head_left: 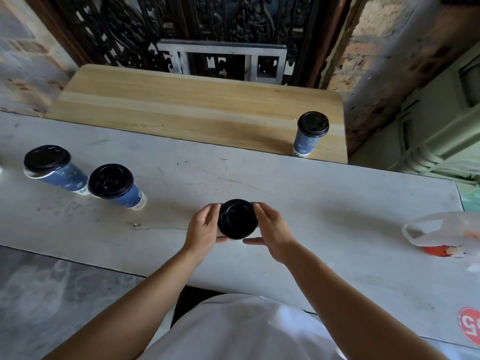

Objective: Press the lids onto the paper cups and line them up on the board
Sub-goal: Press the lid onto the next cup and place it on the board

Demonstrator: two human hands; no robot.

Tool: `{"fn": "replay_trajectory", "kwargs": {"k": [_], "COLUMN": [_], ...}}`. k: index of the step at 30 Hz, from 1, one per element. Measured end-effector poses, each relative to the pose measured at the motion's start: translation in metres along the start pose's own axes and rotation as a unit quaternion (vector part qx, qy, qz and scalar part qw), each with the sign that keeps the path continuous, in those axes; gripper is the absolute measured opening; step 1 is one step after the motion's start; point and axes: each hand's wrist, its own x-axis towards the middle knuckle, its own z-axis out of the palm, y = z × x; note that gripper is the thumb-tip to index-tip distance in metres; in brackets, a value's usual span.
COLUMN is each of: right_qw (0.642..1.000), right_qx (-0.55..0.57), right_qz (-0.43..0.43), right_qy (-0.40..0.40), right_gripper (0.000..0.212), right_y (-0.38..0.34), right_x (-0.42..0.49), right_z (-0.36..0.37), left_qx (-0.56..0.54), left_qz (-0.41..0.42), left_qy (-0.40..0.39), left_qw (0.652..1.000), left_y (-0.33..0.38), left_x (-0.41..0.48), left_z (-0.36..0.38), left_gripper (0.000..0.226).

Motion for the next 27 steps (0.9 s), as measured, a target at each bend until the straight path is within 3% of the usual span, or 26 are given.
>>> {"fn": "replay_trajectory", "kwargs": {"k": [10, 16, 21, 24, 27], "right_qw": [1.000, 0.999, 0.996, 0.996, 0.996], "right_qx": [0.015, 0.026, 0.066, 0.081, 0.088], "right_qz": [-0.003, 0.008, 0.055, 0.039, 0.002], "right_qy": [0.021, 0.030, 0.018, 0.024, 0.035], "right_gripper": [0.029, 0.029, 0.033, 0.028, 0.024], "right_y": [0.001, 0.000, -0.003, 0.004, 0.015], "right_x": [0.000, 0.000, -0.001, -0.002, -0.006], "right_z": [0.006, 0.007, 0.001, 0.001, 0.000], "left_qx": [-0.002, 0.030, -0.010, -0.064, -0.041], "left_qz": [0.007, 0.059, 0.044, 0.015, 0.009], "left_qy": [-0.057, -0.058, -0.007, 0.068, 0.123], "left_qw": [0.998, 0.996, 0.999, 0.995, 0.992], "left_y": [0.006, 0.006, 0.002, 0.002, 0.001], "left_x": [0.000, -0.006, -0.017, -0.025, -0.028], "left_z": [-0.004, 0.001, 0.011, 0.019, 0.018], "left_gripper": [0.031, 0.039, 0.037, 0.035, 0.024]}}
